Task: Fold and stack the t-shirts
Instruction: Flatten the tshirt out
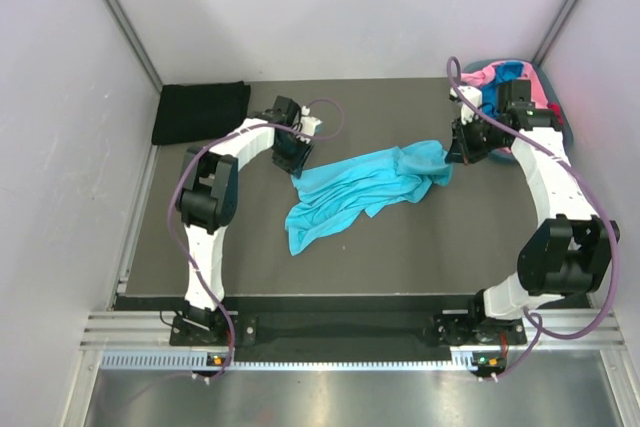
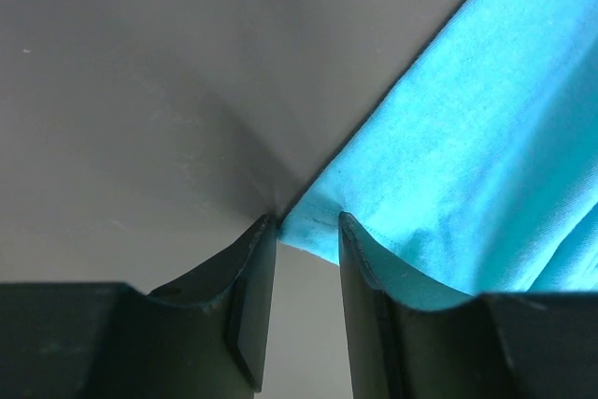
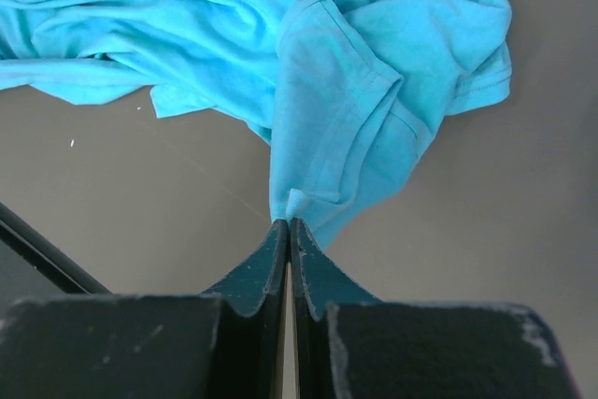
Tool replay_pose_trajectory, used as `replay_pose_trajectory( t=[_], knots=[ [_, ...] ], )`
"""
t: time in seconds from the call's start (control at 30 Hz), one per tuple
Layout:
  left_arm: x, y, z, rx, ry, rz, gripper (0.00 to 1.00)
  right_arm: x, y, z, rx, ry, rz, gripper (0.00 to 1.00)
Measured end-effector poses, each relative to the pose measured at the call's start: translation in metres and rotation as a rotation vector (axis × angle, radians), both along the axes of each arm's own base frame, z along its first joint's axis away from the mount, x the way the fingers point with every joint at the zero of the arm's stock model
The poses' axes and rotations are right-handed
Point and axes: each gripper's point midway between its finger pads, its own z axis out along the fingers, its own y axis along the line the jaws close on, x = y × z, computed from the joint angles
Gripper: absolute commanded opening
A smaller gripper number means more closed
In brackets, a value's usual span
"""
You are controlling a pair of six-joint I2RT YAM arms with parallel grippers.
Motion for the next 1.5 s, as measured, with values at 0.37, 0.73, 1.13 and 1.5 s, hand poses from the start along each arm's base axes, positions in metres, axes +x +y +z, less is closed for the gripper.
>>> replay_pose_trajectory(
  t=[0.37,0.73,1.13,1.5],
  knots=[
    [0.0,0.002,0.0,0.019,-0.008,-0.002,0.0,0.009,-0.002,0.002,-0.008,-0.033,-0.007,0.0],
    [0.04,0.018,0.138,0.046,-0.369,0.041,0.0,0.097,-0.029,0.072,-0.1,-0.292,-0.155,0.0],
    [-0.003,0.073,0.395,-0.02,-0.99,0.155,0.0,0.105,-0.038,0.173,-0.113,-0.575,-0.226,0.0],
    [-0.053,0.097,0.459,-0.036,-1.156,0.195,0.0,-0.044,-0.038,0.31,-0.203,-1.055,-0.179,0.0]
  ],
)
